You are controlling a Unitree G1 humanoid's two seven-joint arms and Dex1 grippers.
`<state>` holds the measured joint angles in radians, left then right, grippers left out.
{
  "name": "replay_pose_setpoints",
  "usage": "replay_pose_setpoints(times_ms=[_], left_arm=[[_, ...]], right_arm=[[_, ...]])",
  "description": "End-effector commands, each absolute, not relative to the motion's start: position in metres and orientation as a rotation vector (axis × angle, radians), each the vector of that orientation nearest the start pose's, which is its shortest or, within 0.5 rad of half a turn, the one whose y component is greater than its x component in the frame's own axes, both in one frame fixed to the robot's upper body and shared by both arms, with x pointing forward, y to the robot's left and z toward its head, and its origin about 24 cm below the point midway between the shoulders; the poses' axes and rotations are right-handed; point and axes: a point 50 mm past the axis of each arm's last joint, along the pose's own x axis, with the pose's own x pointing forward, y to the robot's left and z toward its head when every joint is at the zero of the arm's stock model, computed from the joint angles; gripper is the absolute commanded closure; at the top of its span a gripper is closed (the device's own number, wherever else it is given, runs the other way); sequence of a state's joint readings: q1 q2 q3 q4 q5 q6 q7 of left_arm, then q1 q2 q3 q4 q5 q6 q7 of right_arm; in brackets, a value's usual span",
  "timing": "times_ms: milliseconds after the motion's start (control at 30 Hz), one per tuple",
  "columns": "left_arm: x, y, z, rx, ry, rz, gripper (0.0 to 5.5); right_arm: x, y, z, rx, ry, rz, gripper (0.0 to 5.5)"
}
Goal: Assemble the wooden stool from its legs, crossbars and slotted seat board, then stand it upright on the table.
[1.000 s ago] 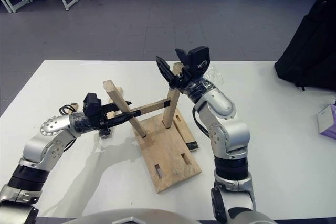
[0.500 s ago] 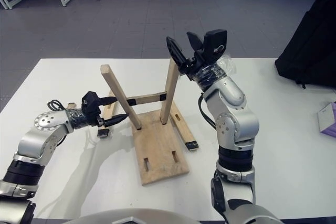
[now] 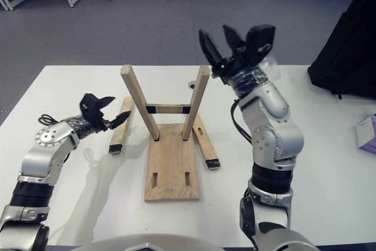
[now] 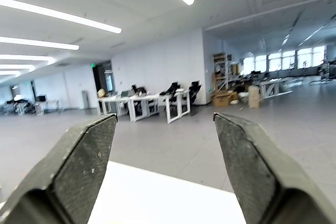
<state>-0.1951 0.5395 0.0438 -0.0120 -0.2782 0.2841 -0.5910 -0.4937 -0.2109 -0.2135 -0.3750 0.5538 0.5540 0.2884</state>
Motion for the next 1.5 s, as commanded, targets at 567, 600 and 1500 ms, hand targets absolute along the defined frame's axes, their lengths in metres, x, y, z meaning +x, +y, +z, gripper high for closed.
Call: replay_pose_setpoints(times_ms=[567, 600, 1500], left_arm=[[0.217, 0.302, 0.007, 0.165, 0.515, 0.105, 1.66], [0.218, 0.301, 0.008, 0.159, 0.502, 0.11, 1.66], [0.229, 0.293, 0.039, -0.082, 0.172, -0.064, 5.08]], right_arm=[[0.242, -0.176, 0.113, 0.229, -0.097, 0.265, 2.12], [0.242, -0.174, 0.114, 0.229, -0.096, 0.273, 2.12], [0.243, -0.175, 0.104, 0.344, -0.031, 0.389, 2.12]])
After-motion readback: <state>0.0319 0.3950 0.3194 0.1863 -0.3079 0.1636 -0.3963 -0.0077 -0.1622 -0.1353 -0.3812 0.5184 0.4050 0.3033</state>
